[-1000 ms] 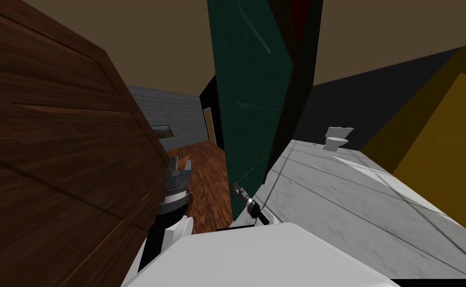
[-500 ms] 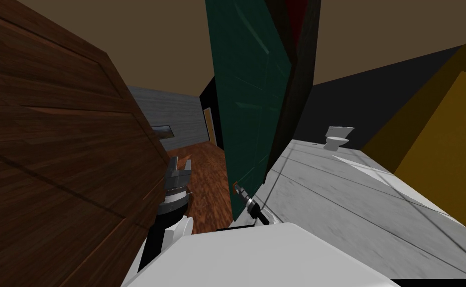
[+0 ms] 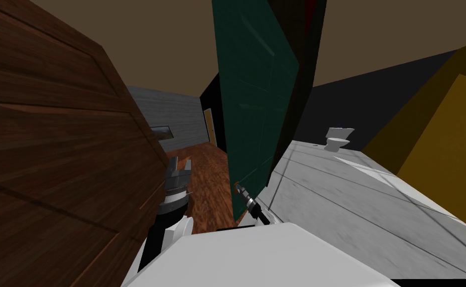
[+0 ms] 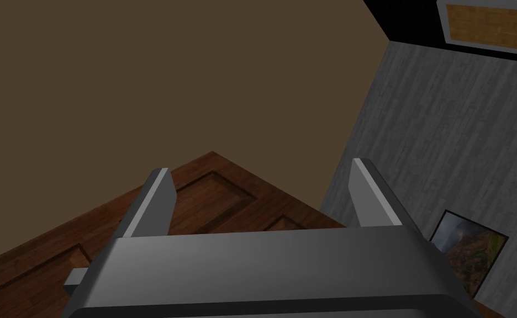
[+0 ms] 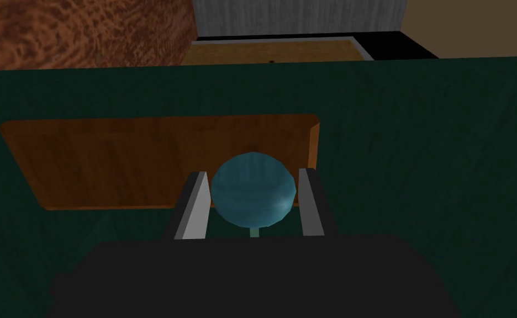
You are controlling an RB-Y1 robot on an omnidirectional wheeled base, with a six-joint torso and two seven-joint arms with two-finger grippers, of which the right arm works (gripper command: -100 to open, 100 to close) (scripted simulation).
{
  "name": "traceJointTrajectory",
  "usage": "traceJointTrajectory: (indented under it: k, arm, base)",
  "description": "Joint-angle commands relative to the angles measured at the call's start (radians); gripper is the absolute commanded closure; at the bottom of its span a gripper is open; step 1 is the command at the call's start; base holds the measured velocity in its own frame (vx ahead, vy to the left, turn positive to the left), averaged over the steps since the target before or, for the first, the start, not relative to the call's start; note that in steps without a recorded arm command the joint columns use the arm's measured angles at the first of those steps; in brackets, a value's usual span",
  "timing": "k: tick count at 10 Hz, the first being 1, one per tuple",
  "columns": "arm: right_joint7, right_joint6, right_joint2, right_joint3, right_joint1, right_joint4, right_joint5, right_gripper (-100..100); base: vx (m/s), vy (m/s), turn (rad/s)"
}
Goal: Push the door open
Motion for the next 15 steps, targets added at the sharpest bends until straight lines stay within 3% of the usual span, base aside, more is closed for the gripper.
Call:
traceJointTrajectory:
  k: [1,5,7,8,14,15]
  arm:
    - [0.018,0.005,-0.004,-0.03,-0.007,-0.005,-0.012,100]
    - [0.045,0.01,0.003,-0.066,-0.01,0.003,-0.026,100]
    - [0.074,0.014,0.013,-0.105,-0.014,0.012,-0.041,100]
    - [0.061,0.023,0.01,-0.088,-0.011,0.001,-0.035,-100]
    - [0.045,0.034,0.022,-0.077,-0.006,-0.011,-0.035,-100]
    - [0.048,0.026,0.021,-0.08,-0.014,0.005,-0.036,-100]
  base:
    - [0.152,0.121,-0.033]
    - [0.144,0.107,-0.039]
    - [0.113,0.091,-0.085]
    - [-0.062,0.037,-0.053]
    - [-0.219,-0.049,-0.02]
    - [-0.106,-0.021,-0.003]
